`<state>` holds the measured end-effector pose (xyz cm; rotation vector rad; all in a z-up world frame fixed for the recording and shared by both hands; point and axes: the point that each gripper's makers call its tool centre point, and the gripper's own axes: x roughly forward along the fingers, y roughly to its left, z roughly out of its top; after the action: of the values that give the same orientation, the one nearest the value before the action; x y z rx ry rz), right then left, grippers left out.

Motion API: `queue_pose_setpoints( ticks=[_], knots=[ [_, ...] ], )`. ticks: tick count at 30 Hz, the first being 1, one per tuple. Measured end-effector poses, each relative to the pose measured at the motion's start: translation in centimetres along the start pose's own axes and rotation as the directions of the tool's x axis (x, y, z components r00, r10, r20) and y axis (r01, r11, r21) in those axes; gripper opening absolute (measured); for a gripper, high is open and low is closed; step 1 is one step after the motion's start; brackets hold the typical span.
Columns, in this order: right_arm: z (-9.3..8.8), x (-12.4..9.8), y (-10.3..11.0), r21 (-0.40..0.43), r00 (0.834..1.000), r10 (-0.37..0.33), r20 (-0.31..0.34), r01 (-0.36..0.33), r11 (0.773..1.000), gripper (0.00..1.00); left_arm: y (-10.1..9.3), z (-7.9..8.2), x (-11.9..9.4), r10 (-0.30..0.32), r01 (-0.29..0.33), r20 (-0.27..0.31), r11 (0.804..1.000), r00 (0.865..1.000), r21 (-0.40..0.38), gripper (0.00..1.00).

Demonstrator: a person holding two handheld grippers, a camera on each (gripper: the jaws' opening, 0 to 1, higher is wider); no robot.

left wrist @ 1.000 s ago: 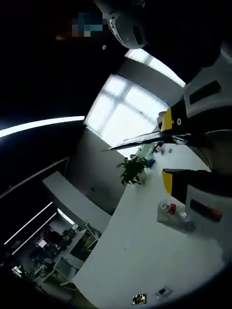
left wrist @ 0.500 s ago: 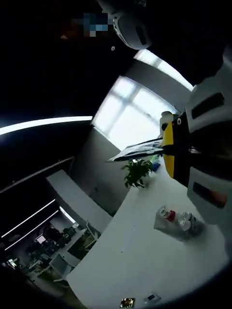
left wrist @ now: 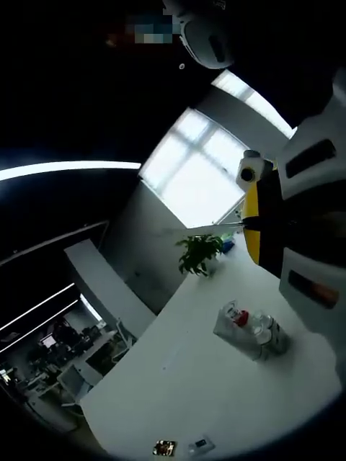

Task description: Arrange the skincare products in the storage area until every visible bottle or jar stands upright without overlapping.

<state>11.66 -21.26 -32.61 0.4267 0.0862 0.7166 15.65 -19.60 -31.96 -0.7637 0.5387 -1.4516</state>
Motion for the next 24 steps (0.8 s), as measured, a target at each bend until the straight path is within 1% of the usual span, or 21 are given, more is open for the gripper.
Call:
queue_pose_setpoints(
  ticks=[2,6,8,10,18,24],
  knots=[
    [-0.6,0.0,-0.5,-0.017,0.999,-0.023,-0.022,0.023,1.000,0.70,0.7,0.0,-0.1,0.010,-0.010,0.012,1.000,1.000,-0.025,0.00],
    [-1.2,-0.3,-1.5,-0.059,0.997,-0.068,-0.034,0.066,0.996,0.88,1.5,-0.2,-0.1,0.035,-0.033,0.027,0.998,0.999,-0.057,0.00],
    [-1.6,-0.7,-2.2,-0.083,0.994,-0.099,-0.043,0.095,0.992,0.94,2.0,-0.2,-0.3,0.049,-0.047,0.035,0.996,0.998,-0.076,0.00],
    [-2.0,-1.1,-2.9,-0.088,0.992,-0.116,-0.049,0.111,0.990,0.99,2.5,-0.3,-0.5,0.066,-0.063,0.037,0.994,0.997,-0.091,0.00],
    [-3.7,-2.6,-5.5,-0.097,0.978,-0.184,-0.095,0.175,0.980,0.99,4.7,-0.7,-0.9,0.126,-0.122,0.024,0.986,0.992,-0.114,0.00],
    [-4.8,-3.5,-7.0,-0.108,0.966,-0.224,-0.126,0.211,0.971,0.99,6.6,-0.9,-1.1,0.167,-0.162,0.019,0.977,0.986,-0.138,0.00]
  ],
)
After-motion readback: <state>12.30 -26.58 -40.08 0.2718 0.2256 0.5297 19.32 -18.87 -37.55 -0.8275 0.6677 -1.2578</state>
